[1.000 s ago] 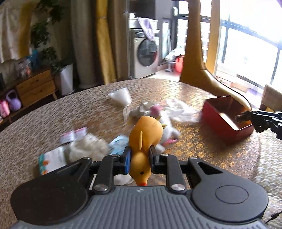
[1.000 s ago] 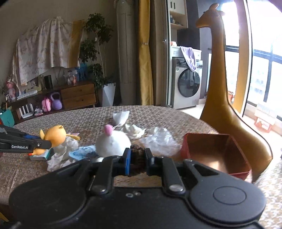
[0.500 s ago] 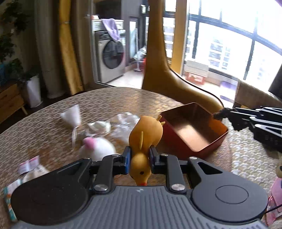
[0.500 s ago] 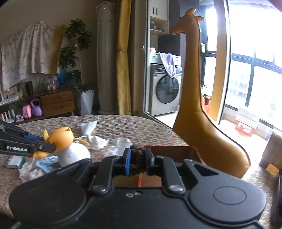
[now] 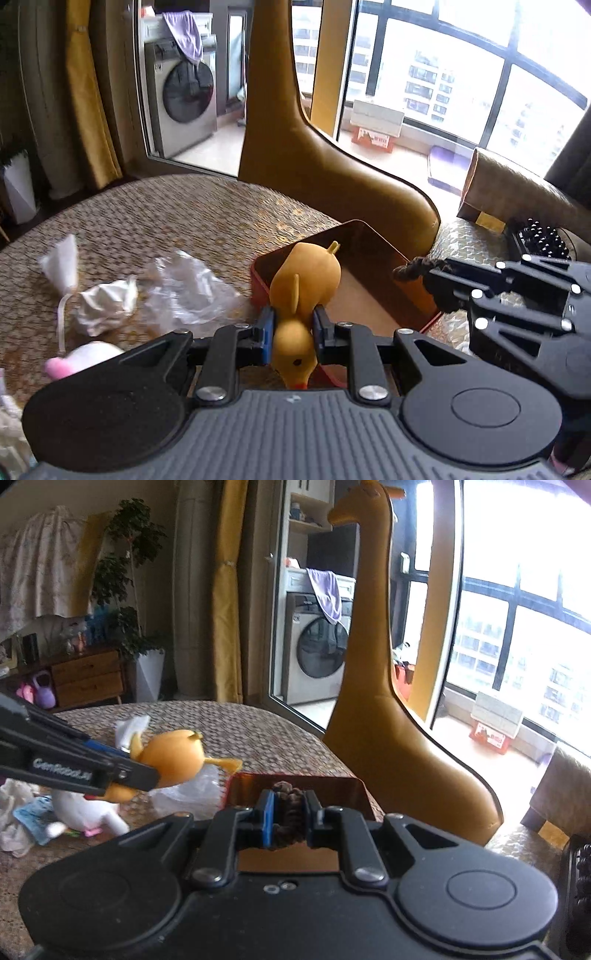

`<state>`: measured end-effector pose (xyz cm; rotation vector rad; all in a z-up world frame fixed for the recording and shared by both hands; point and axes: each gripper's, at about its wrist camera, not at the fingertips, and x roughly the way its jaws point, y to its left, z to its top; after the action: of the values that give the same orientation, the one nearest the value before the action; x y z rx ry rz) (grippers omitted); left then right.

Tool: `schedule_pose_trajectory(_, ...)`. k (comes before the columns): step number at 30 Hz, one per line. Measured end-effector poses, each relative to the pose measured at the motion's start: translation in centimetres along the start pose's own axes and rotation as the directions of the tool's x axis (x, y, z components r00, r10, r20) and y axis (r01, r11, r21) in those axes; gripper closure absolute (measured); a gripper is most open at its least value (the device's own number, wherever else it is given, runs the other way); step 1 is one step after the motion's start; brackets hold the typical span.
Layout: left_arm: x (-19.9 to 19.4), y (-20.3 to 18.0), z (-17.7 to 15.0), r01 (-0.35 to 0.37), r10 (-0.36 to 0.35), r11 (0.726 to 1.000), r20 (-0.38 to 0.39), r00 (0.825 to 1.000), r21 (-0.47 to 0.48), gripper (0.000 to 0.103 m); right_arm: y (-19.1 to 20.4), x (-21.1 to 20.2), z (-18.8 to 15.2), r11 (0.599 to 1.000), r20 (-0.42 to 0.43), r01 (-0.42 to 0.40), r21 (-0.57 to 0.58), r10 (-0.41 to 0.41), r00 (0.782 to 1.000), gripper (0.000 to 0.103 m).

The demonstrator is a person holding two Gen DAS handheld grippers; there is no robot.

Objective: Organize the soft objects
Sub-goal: 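Carry the duck and hair tie in both grippers over the red box, then open both grippers to drop the duck and hair tie into the box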

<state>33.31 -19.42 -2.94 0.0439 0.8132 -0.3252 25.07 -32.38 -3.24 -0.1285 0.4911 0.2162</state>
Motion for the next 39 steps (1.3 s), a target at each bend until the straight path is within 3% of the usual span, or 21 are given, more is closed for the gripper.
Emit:
schedule_pose_trajectory(12,10.3,-2.4,3.0,0.019,-0.024,0.999,-0.123,0.992,-0.042,0.082,-2.3,5.3,-1.6,1.000,-0.084,0.028,-0.004,-0.028,0.996,0.088)
schedule_pose_trajectory(21,15.9,-2.9,3.4,0.010,-0.017,0.999,-0.209,0.978,-0.033,0.082,-2.7,9.9,-2.7,1.000,-0.217,0.013,-0.023,-0.018,0.976,0.088)
schedule_pose_trajectory(33,18.3,-3.5,2.8,0.011,-0.009,1.000,-0.266,0.964,0.005,0.081,-2.8,11.6,-3.4,0.999,-0.347,-0.029,-0.029,0.017,0.938,0.081)
schedule_pose_trajectory(39,18.3,-3.8,2.6,0.014,-0.007,1.000,-0.276,0.961,0.020,0.067,-3.0,12.2,-3.7,0.999,-0.375,-0.051,-0.005,0.046,0.926,0.078)
